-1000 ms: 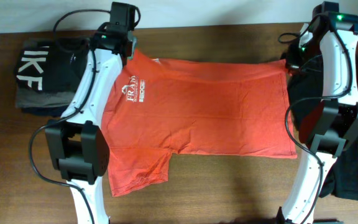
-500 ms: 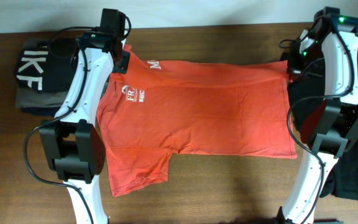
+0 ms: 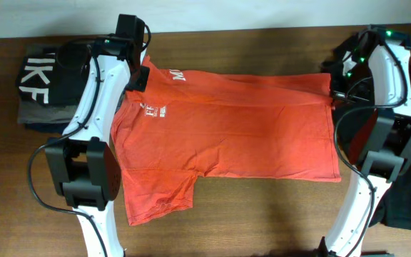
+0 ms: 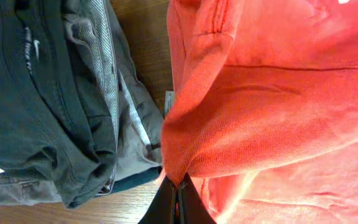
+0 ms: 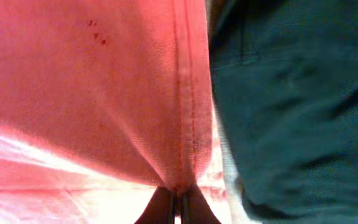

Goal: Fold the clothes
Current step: 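Open both grippers and release the t-shirt collar corners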

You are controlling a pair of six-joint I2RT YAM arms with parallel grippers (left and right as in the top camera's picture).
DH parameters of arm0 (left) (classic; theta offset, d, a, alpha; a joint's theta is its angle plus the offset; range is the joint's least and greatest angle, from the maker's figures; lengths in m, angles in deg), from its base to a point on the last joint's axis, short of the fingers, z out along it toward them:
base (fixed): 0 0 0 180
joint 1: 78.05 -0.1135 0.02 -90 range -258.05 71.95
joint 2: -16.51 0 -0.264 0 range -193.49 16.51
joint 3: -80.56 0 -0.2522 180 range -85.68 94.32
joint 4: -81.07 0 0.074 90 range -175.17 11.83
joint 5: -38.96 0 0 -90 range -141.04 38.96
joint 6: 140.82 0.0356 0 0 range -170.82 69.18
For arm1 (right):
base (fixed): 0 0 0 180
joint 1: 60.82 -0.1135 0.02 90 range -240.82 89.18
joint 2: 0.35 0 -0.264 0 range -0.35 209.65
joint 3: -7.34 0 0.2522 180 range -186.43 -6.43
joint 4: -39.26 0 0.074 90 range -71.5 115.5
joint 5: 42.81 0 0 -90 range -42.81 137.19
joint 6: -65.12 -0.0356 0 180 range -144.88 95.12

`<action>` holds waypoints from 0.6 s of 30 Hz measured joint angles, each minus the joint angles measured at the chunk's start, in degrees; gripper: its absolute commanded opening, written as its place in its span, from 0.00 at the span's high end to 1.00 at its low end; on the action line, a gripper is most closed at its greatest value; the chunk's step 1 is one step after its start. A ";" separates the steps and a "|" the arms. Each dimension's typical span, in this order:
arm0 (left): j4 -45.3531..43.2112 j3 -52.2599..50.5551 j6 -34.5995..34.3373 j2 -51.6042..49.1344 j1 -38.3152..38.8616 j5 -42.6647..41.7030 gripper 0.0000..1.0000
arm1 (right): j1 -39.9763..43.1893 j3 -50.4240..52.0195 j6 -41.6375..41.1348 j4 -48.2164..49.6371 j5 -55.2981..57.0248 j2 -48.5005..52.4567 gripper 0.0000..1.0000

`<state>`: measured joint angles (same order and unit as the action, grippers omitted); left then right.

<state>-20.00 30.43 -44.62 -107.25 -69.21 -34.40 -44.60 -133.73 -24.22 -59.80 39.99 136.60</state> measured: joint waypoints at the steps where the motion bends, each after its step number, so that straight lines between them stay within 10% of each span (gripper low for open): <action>1: 0.28 -0.55 -0.02 0.00 -0.17 -0.09 0.99 | 0.61 0.02 0.02 -1.88 0.00 0.00 0.96; 9: 3.96 -1.27 -0.02 0.00 -3.52 -0.42 0.92 | 2.21 0.04 1.16 -6.10 -0.02 0.00 0.96; 14: 3.63 -1.27 -0.42 0.00 -4.02 -1.66 0.32 | 2.23 0.04 1.77 -6.32 0.00 0.00 0.47; 18: 3.28 -1.27 -0.63 0.00 -4.00 -1.95 0.28 | 2.23 0.04 1.99 -7.17 0.02 0.00 0.45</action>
<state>-16.72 29.16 -45.26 -107.25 -73.21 -36.34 -42.37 -133.69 -22.23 -66.97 40.01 136.60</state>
